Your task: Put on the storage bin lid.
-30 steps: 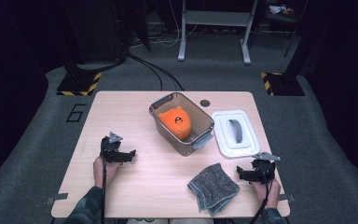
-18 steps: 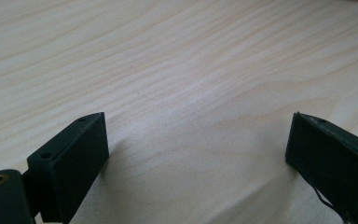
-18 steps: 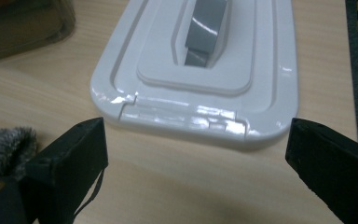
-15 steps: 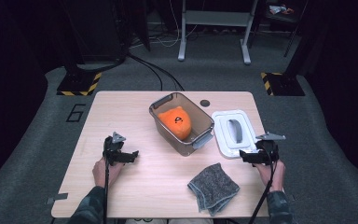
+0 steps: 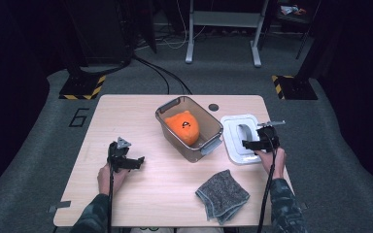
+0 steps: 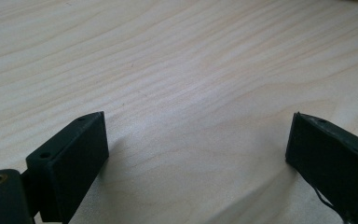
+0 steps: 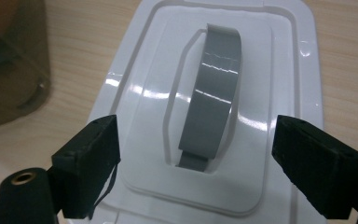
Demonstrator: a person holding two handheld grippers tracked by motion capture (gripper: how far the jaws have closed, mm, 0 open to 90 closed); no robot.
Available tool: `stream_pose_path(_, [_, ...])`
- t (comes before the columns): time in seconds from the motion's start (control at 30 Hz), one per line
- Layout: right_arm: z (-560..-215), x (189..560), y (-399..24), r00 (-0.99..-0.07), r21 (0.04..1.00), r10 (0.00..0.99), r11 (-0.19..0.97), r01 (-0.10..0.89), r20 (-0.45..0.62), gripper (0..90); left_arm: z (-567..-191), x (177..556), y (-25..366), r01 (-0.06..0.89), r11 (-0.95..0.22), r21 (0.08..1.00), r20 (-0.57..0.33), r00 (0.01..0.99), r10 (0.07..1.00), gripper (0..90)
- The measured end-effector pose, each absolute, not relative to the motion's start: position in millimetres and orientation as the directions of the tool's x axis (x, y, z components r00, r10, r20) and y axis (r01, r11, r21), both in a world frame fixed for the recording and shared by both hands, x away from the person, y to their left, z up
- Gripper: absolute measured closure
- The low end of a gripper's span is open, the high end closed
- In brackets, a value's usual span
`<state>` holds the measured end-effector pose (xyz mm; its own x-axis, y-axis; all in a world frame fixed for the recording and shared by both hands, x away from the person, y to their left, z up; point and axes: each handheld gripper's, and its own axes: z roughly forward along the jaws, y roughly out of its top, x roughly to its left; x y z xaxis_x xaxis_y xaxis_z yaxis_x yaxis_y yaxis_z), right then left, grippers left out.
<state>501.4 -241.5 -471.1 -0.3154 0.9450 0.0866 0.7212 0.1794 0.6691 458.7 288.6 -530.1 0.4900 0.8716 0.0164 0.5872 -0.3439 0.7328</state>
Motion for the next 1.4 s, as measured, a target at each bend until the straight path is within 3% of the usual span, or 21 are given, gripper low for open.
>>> stream_pose_path(0.5, [-485.6, 530.3, -227.2, -0.298, 0.625, 0.951, 0.180, 0.759, 0.088, 42.0, -529.7, 459.1, 288.5, 0.590, -0.347, 0.729, 0.018, 0.490, 0.871, 5.2])
stream_pose_path(0.57, [-488.0, 531.9, -226.0, -0.281, 0.616, 0.956, 0.175, 0.768, 0.080, 51.8, -529.6, 459.1, 288.5, 0.590, -0.347, 0.729, 0.018, 0.490, 0.871, 5.3])
stream_pose_path(0.7, [-489.4, 532.5, -226.9, -0.275, 0.622, 0.959, 0.173, 0.764, 0.072, 60.6, -529.6, 459.3, 288.5, 0.590, -0.347, 0.729, 0.019, 0.490, 0.872, 5.3])
stream_pose_path(1.0, [-489.9, 531.7, -229.9, -0.246, 0.628, 0.963, 0.124, 0.768, 0.111, 65.0, -529.1, 459.3, 288.7, 0.597, -0.348, 0.723, 0.015, 0.490, 0.872, 5.3])
stream_pose_path(1.4, [-476.7, 521.6, -235.2, -0.271, 0.662, 0.959, 0.148, 0.735, 0.086, 66.3, -529.2, 459.5, 288.6, 0.595, -0.346, 0.725, 0.016, 0.488, 0.873, 5.3])
